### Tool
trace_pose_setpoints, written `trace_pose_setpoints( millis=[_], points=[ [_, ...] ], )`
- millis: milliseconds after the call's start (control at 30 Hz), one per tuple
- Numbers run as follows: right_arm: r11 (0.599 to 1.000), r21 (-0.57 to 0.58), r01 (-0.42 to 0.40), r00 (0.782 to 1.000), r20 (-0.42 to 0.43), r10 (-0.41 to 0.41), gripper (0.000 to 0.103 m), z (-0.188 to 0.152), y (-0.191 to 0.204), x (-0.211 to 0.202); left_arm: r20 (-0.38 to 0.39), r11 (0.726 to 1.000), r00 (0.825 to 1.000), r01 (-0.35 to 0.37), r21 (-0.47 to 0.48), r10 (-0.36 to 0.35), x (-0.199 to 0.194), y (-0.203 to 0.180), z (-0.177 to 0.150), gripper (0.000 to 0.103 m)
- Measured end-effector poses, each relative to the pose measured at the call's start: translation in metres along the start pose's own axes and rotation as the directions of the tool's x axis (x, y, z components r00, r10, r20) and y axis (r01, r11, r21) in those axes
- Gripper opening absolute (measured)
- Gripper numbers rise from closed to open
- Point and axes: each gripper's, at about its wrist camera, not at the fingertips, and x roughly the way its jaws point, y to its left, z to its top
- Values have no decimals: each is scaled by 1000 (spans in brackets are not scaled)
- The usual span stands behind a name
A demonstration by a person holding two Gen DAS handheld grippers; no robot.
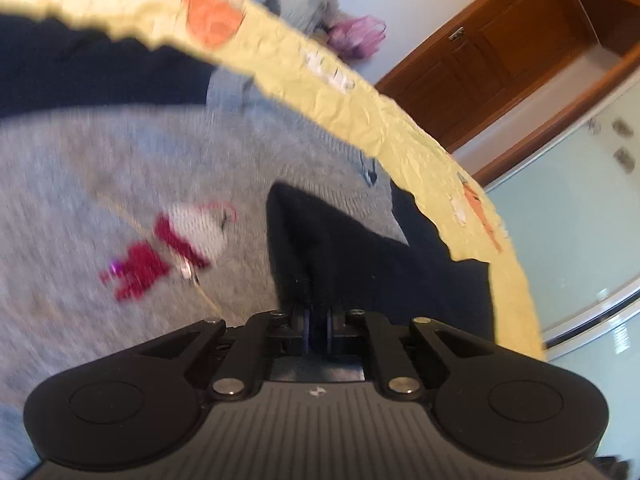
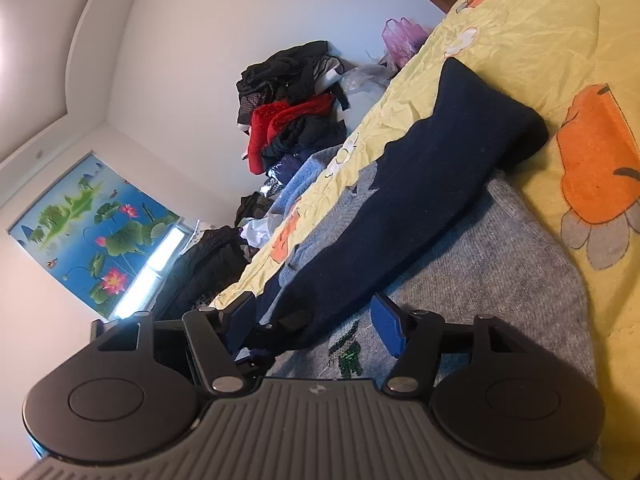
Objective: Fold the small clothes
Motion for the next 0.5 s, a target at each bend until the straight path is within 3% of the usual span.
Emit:
trace_pose_setpoints(
  millis=[133, 233, 367, 500],
  points=[
    [1000, 0, 0, 1000, 0, 0, 66, 0, -1, 0, 122, 989, 991, -66, 130, 50, -25, -14, 10, 6],
    [1000, -3, 1, 1000, 0, -1, 67, 1, -1, 1, 189, 986, 979, -106, 131, 80, -46, -1, 22, 6],
    [1000, -8, 3, 1000, -1, -3, 67, 1, 0, 1, 206, 983, 965, -176, 48, 162, -58, 42, 30, 6],
    [1000, -15, 7, 1000, -3, -7, 67, 1, 0, 2, 171, 980, 966, -198, 20, 192, -54, 75, 19, 6]
  ],
)
